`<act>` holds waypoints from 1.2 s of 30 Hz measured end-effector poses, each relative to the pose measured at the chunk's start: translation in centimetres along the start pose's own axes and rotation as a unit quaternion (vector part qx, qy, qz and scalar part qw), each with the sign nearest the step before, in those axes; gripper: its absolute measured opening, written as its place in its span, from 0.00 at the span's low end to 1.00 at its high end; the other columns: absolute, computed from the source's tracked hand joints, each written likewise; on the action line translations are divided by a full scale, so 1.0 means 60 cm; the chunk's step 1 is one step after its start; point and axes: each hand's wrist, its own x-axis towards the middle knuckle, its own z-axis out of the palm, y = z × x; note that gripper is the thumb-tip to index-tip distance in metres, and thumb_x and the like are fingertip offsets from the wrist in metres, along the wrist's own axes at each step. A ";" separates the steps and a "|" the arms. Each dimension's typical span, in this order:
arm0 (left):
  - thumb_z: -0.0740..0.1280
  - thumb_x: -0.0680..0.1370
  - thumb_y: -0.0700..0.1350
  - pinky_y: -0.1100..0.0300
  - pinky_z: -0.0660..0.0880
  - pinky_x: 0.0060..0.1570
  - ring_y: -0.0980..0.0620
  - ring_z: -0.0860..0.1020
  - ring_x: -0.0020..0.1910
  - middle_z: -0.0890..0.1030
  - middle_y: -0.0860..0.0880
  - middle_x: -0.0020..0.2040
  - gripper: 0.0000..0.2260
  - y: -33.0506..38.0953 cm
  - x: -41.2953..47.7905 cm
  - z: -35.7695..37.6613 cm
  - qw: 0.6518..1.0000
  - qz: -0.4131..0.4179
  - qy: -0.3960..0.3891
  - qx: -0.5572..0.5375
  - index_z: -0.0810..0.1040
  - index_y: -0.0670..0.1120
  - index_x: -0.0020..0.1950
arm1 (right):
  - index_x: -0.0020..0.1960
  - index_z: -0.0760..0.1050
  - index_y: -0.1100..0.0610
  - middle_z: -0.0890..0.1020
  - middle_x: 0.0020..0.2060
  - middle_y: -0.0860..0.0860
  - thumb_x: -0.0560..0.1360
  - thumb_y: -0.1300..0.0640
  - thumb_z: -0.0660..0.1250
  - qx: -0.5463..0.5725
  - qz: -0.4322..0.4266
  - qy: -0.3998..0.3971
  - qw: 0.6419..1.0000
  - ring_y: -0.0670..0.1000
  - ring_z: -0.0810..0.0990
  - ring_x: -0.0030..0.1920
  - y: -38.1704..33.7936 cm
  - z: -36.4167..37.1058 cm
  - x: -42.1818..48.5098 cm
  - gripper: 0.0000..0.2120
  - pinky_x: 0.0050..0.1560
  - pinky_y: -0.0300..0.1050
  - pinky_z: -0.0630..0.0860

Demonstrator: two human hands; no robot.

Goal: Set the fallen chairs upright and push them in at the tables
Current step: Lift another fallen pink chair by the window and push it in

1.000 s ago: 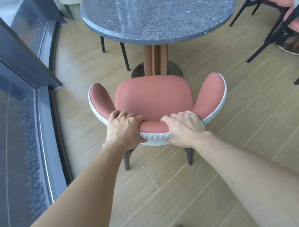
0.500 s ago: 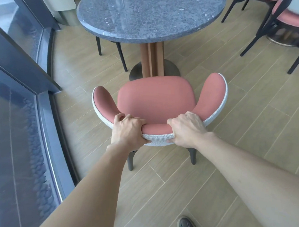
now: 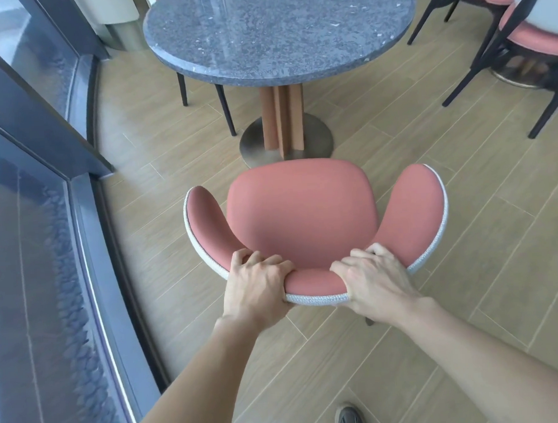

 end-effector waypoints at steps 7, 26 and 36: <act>0.74 0.70 0.67 0.50 0.63 0.63 0.48 0.80 0.58 0.82 0.58 0.53 0.21 -0.014 0.139 -0.013 1.000 -0.013 0.014 0.014 0.79 0.58 0.58 | 0.56 0.77 0.48 0.84 0.49 0.45 0.72 0.34 0.74 -0.014 0.012 -0.002 1.000 0.51 0.80 0.56 0.087 -0.029 0.110 0.22 0.58 0.51 0.69; 0.75 0.68 0.69 0.47 0.66 0.66 0.46 0.80 0.59 0.85 0.55 0.55 0.26 -0.122 0.434 -0.059 0.998 -0.049 0.008 0.030 0.77 0.59 0.61 | 0.63 0.75 0.49 0.84 0.52 0.48 0.70 0.31 0.74 -0.037 0.012 0.007 0.999 0.57 0.83 0.55 0.224 -0.078 0.400 0.30 0.62 0.54 0.72; 0.76 0.68 0.69 0.49 0.65 0.63 0.45 0.81 0.58 0.85 0.54 0.52 0.26 -0.162 0.464 -0.065 0.999 -0.029 0.021 0.022 0.79 0.58 0.60 | 0.62 0.75 0.48 0.84 0.52 0.47 0.70 0.31 0.75 -0.039 0.016 0.023 0.999 0.57 0.83 0.55 0.220 -0.079 0.445 0.29 0.59 0.53 0.73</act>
